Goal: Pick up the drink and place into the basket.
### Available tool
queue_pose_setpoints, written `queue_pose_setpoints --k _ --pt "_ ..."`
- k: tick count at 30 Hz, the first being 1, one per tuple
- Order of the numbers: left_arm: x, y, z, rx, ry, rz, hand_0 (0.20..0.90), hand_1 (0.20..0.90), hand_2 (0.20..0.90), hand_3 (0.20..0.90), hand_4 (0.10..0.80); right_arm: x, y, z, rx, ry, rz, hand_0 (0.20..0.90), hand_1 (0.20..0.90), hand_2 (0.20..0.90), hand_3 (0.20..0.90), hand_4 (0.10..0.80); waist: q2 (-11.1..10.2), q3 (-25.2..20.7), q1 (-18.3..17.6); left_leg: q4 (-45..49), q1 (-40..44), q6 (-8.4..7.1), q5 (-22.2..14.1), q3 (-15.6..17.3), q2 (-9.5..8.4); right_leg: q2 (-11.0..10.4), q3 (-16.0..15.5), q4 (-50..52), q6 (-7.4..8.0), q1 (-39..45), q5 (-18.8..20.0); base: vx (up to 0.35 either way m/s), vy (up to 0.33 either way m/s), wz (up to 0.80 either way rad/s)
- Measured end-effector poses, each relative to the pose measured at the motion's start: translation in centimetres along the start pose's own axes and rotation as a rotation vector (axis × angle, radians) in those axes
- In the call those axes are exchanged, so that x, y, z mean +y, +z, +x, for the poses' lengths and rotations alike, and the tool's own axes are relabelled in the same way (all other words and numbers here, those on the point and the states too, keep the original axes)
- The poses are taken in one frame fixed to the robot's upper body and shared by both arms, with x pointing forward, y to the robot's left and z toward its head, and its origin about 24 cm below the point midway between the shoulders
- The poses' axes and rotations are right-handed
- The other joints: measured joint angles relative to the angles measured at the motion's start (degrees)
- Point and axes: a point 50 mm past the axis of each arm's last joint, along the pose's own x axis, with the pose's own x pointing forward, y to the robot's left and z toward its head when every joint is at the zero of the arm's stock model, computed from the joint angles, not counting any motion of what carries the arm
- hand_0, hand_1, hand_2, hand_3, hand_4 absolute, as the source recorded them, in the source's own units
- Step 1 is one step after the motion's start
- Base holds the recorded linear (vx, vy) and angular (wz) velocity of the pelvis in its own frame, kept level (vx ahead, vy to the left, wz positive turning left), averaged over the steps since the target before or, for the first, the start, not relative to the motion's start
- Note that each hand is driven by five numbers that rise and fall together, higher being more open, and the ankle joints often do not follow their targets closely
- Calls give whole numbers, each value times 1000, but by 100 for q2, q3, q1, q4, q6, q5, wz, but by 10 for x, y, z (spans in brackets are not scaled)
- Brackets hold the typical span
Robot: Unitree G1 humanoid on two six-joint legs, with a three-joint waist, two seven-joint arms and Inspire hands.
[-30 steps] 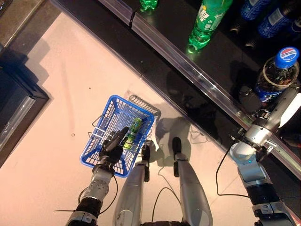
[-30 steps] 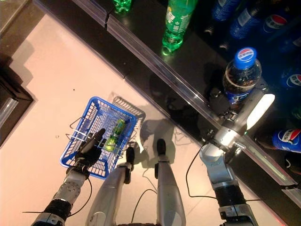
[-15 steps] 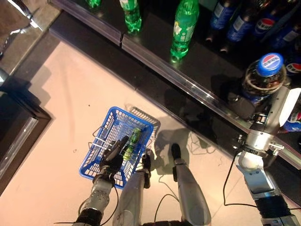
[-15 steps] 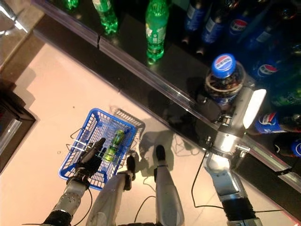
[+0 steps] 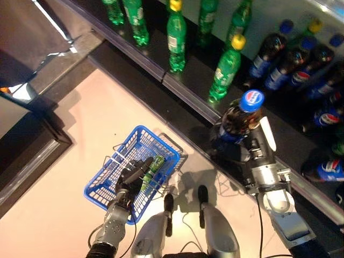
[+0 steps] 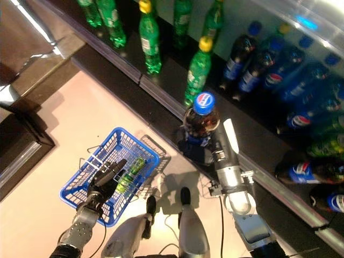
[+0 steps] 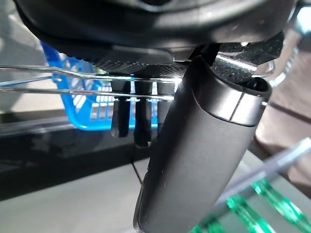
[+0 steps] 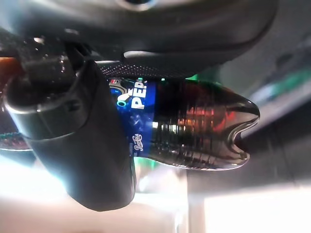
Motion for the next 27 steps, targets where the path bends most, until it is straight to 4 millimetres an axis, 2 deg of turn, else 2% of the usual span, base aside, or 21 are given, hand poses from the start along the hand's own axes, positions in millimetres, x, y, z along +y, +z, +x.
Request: queue_pose_setpoints --k 5,8,10,13,15,19,22,27 --pt "-5 25 -1 22 -59 167 300 300 300 200 100 0 -8 1 74 11 27 300 300 300 200 100 36 -52 216 -258 213 -45 94 -245 15 -58 -294 -358 -5 426 16 18 73 38" --pt "-6 33 -1 76 -84 243 300 300 300 200 100 2 -18 -1 148 33 52 300 300 300 200 100 85 -117 243 -382 345 -55 146 -265 6 -83 -540 -545 13 695 4 10 73 41" --pt "-10 38 -2 111 -127 275 300 300 300 200 100 7 -29 0 208 59 72 300 300 300 200 100 118 -147 377 -495 444 -63 195 -404 -4 -99 -695 -689 14 875 8 9 75 33" --pt "-21 41 -3 152 -206 325 300 300 300 200 100 14 -41 -2 283 87 88 300 300 300 200 100 154 -182 484 -569 484 -65 242 -583 -13 -109 -923 -815 15 1028 7 1 49 39" --pt "-26 43 -4 170 -245 344 300 300 300 200 100 18 -46 -1 309 108 94 300 300 300 200 100 171 -192 554 -590 485 -60 261 -589 -16 -112 -984 -845 14 1066 9 6 48 21" --pt "-44 43 3 215 -324 395 300 300 300 200 100 31 -61 10 375 146 116 300 300 300 200 100 222 -223 695 -687 501 -111 360 -720 -42 -144 -1169 -890 24 1164 5 7 60 32" --pt "-55 43 7 240 -368 396 300 300 300 200 100 45 -70 20 437 181 179 300 300 300 200 100 228 -227 819 -775 561 -72 440 -756 -43 -147 -1298 -944 32 1291 1 17 50 31" --pt "-73 31 9 322 -455 439 300 300 300 200 100 67 -87 27 546 210 216 300 300 300 200 100 267 -273 1073 -837 596 -110 471 -1018 -88 -179 -1511 -983 70 1455 -26 23 42 32"
